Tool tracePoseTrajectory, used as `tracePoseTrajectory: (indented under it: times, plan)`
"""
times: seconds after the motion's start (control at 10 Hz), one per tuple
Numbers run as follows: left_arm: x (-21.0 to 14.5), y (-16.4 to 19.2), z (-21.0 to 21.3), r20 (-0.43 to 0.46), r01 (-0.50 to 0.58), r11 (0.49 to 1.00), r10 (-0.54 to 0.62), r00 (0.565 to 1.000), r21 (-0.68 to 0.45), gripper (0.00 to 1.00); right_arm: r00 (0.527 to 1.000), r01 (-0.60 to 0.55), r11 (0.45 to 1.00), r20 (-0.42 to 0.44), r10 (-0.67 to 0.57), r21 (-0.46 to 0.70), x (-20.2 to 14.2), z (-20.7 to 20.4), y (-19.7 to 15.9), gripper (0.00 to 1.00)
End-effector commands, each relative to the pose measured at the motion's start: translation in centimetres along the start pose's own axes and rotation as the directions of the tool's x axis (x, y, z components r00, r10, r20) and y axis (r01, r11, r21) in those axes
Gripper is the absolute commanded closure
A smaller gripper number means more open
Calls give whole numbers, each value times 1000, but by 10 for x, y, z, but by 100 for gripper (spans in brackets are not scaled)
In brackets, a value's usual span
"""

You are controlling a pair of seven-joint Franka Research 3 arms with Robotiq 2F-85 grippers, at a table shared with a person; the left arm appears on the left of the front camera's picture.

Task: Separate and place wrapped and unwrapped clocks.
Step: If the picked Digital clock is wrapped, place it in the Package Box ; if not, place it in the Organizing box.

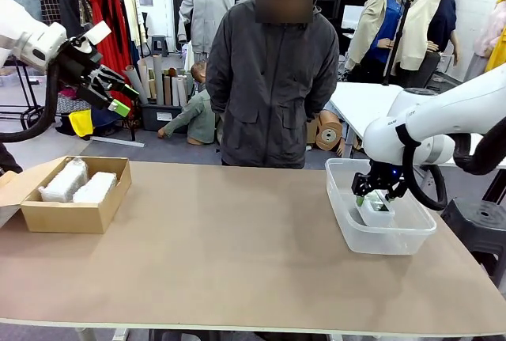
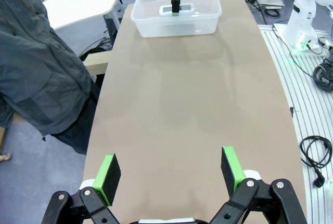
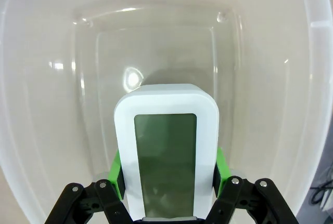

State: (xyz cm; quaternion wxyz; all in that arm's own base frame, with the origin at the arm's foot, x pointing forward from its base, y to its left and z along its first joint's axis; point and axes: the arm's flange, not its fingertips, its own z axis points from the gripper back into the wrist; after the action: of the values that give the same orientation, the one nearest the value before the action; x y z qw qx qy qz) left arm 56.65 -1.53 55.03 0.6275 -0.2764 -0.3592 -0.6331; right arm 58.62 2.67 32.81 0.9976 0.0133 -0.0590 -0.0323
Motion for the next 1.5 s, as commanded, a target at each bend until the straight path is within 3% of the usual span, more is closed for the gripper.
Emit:
tracePoseTrajectory:
  times: [0.0,0.1,0.2,0.7,1.4]
  plan:
    - [1,-1,2,-7,5,1000,-5,1000,-3,0,1000,-2,1000,-22,2,-3,6,-4,-5,100]
    - [1,-1,2,-7,5,1000,-5,1000,-3,0,1000,-6,1000,-25,6,-2,6,-5,-5,100]
    - [1,-1,2,-7,5,1000,-5,1000,-3,0,1000,-3,1000,-28,3,2,6,-6,-4,92]
    - [1,-1,2,-7,5,1000,-5,1000,-3,0,1000,-21,1000,-19,21,-8,3,-2,-3,0]
    - [1,-1,2,-7,5,1000,-5,1000,-3,0,997,-82,997,1,82,-18,-3,15,3,0]
